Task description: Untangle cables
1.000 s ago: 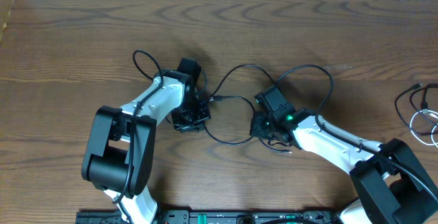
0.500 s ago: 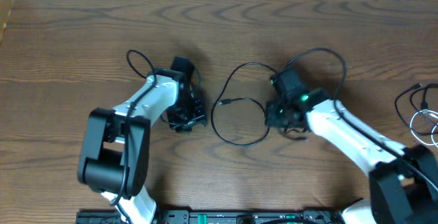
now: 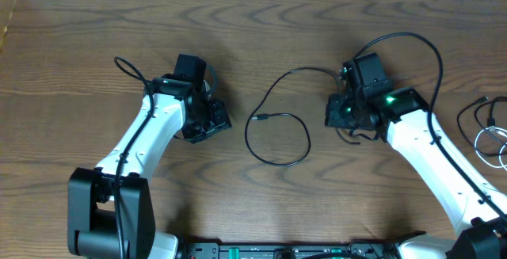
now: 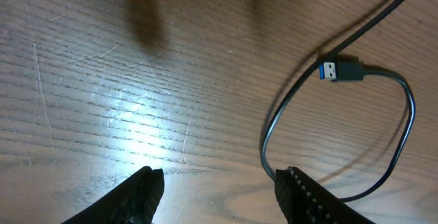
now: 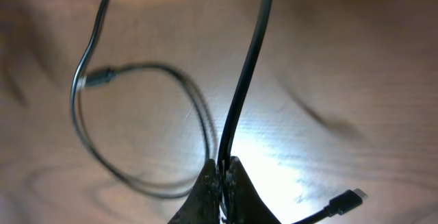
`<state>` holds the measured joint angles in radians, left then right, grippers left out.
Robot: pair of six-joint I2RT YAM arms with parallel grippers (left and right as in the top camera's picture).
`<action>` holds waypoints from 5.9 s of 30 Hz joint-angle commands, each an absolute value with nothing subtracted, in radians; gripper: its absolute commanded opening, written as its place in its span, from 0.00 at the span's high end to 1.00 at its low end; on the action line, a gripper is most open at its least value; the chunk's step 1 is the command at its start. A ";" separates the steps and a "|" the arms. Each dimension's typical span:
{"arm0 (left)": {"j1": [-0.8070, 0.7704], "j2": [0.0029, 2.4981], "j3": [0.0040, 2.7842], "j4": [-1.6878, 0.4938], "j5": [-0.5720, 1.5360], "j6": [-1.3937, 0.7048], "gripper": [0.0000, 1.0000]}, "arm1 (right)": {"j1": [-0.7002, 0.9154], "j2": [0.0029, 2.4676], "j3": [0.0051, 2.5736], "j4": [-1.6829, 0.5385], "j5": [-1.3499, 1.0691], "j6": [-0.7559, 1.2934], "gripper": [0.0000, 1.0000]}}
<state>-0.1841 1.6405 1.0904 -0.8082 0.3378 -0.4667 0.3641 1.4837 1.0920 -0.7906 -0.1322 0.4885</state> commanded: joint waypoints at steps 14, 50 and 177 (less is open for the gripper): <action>-0.181 1.641 1.102 -0.813 0.326 -0.453 0.42 | 0.621 1.581 1.030 -0.751 -0.158 0.729 0.98; -0.183 1.646 0.821 -0.536 0.120 -0.455 0.34 | 0.673 1.763 1.030 -0.643 -0.073 0.740 0.60; -0.341 1.399 0.776 -0.542 0.105 -0.533 0.32 | -0.552 1.442 1.380 -0.595 0.121 0.369 0.99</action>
